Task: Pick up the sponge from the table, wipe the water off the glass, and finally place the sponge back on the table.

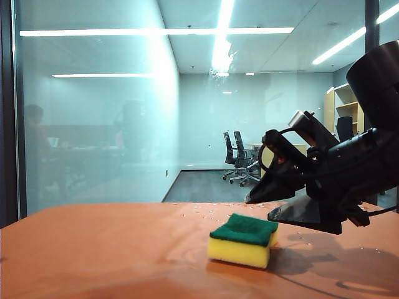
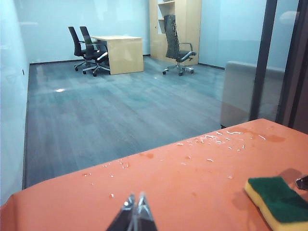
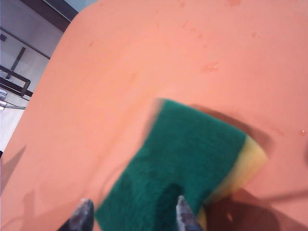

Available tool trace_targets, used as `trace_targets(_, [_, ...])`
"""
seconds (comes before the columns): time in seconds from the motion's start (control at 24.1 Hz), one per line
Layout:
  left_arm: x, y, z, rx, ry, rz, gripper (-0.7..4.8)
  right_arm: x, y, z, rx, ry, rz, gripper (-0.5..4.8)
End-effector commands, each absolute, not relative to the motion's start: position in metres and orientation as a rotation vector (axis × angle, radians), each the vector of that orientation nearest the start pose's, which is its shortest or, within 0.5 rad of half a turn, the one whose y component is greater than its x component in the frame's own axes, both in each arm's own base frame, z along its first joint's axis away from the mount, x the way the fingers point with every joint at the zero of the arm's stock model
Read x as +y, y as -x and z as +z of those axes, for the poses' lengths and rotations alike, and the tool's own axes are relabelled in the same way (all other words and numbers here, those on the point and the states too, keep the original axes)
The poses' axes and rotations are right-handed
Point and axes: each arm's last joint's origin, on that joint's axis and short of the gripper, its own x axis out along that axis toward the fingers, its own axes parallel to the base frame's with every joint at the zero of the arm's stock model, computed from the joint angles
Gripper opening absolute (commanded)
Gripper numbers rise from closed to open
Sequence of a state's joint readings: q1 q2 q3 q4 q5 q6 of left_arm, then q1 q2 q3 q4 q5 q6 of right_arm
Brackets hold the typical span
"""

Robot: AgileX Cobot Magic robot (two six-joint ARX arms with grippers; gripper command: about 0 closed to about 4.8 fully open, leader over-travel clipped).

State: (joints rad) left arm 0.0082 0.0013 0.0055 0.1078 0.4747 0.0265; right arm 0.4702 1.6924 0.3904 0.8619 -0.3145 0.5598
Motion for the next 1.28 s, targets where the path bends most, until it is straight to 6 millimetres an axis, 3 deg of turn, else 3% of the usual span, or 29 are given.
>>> trace_targets(0.04, [-0.013,-0.094,0.176,-0.115,-0.052,-0.465,-0.05,0.127,-0.23,0.107,0.631,-0.476,0.623,2.24])
trace_targets(0.12, [-0.013,-0.094,0.176,-0.115,-0.052,-0.465,-0.05,0.126,-0.23,0.108,0.598,-0.436,0.619,1.71])
trace_targets(0.17, [-0.013,-0.094,0.176,-0.115,-0.052,-0.466,-0.05,0.126,-0.231,0.109,0.574,-0.4,0.63,1.06])
trace_targets(0.25, [-0.013,-0.094,0.176,-0.113,-0.052,-0.465,-0.05,0.127,-0.231,0.109,0.548,-0.352,0.645,0.25])
trace_targets(0.33, [-0.013,-0.094,0.176,-0.11,-0.051,-0.466,-0.05,0.127,-0.231,0.11,0.529,-0.322,0.654,-0.01])
trace_targets(0.62, [-0.013,-0.094,0.175,-0.107,-0.051,-0.466,-0.05,0.12,-0.236,0.121,0.367,-0.117,0.528,-0.06])
trace_targets(0.91, [-0.013,-0.094,0.175,-0.103,-0.05,-0.466,-0.05,0.065,-0.246,0.154,0.297,-0.107,0.339,-0.06])
trace_targets(1.04, [-0.013,-0.094,0.175,-0.103,-0.05,-0.466,-0.05,0.045,-0.236,0.173,0.3,-0.063,0.277,-0.06])
trace_targets(1.12, [-0.012,-0.094,0.175,-0.104,-0.05,-0.464,-0.05,0.042,-0.224,0.189,0.283,-0.056,0.264,-0.06])
trace_targets(1.28, [-0.012,-0.094,0.175,-0.103,-0.05,-0.456,-0.05,0.037,-0.206,0.2,0.229,-0.052,0.208,-0.06])
